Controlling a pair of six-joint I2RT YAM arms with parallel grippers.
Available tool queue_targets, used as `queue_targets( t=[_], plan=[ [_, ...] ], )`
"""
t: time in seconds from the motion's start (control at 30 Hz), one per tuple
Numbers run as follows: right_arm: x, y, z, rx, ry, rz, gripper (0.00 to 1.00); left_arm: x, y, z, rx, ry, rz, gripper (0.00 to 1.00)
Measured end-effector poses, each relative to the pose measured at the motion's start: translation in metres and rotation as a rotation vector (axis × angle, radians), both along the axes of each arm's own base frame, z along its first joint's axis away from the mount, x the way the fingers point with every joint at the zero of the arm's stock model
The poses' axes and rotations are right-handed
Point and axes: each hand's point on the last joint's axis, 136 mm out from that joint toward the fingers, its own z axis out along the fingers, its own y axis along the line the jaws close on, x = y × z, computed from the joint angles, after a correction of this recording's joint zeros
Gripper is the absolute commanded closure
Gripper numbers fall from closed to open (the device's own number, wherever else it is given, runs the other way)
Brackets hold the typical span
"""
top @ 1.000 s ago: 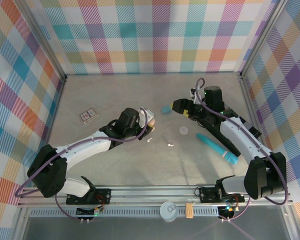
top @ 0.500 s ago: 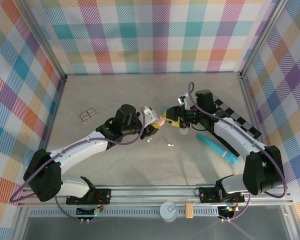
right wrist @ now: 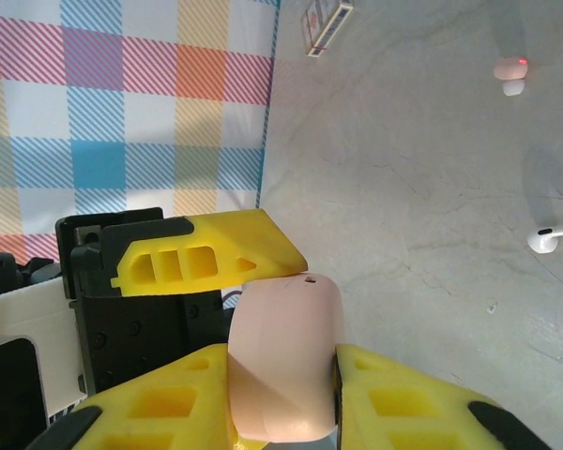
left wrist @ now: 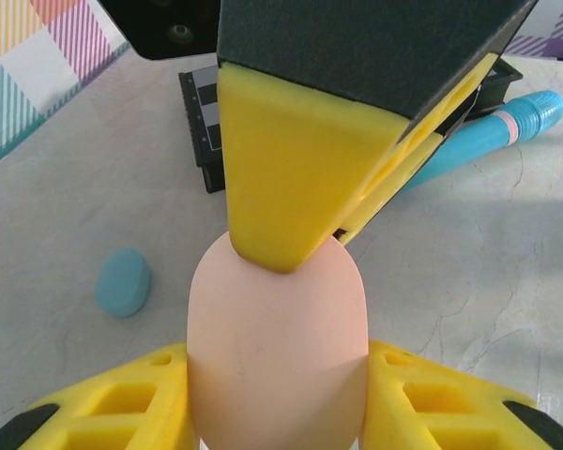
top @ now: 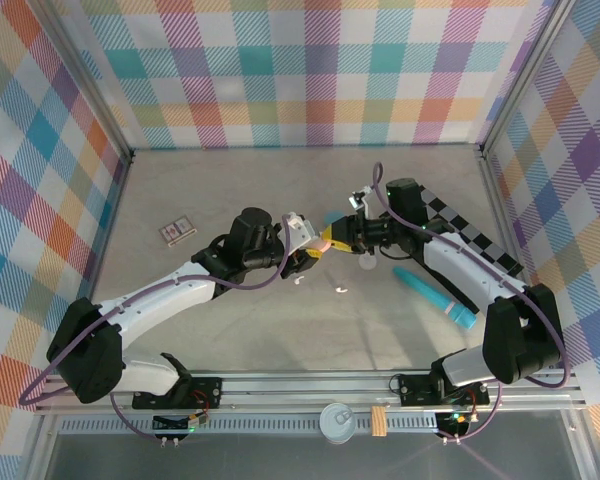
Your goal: Insert the wireless bluetooth earbuds into the charging case
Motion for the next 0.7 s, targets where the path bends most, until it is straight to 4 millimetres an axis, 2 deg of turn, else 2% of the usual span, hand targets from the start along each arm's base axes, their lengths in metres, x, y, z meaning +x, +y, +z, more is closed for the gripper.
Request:
queue_targets(
  t=[0.07,0.2,0.3,0.47,0.7],
  plan=[
    [0.001,0.001,0.002,0.009,0.003,-0.001,0.75,0.001,0.0,0.002,-0.007,-0.003,0.004,0.53],
    [0.001,0.002,0.007,0.024,0.015,-0.004,0.75,0.005,-0.002,0.014,-0.047,-0.029,0.017,0.25],
    [0.002,0.002,0.009,0.033,0.024,-0.005,0.75,0.005,-0.003,0.027,-0.094,-0.059,0.024,0.13],
    [0.007,-0.002,0.023,0.08,0.023,-0.025,0.77,-0.001,0.008,0.05,-0.242,-0.092,0.057,0.0],
    [0.012,-0.007,0.06,0.189,-0.01,-0.037,0.8,0.0,0.029,0.075,-0.481,-0.115,0.098,0.0]
  ],
)
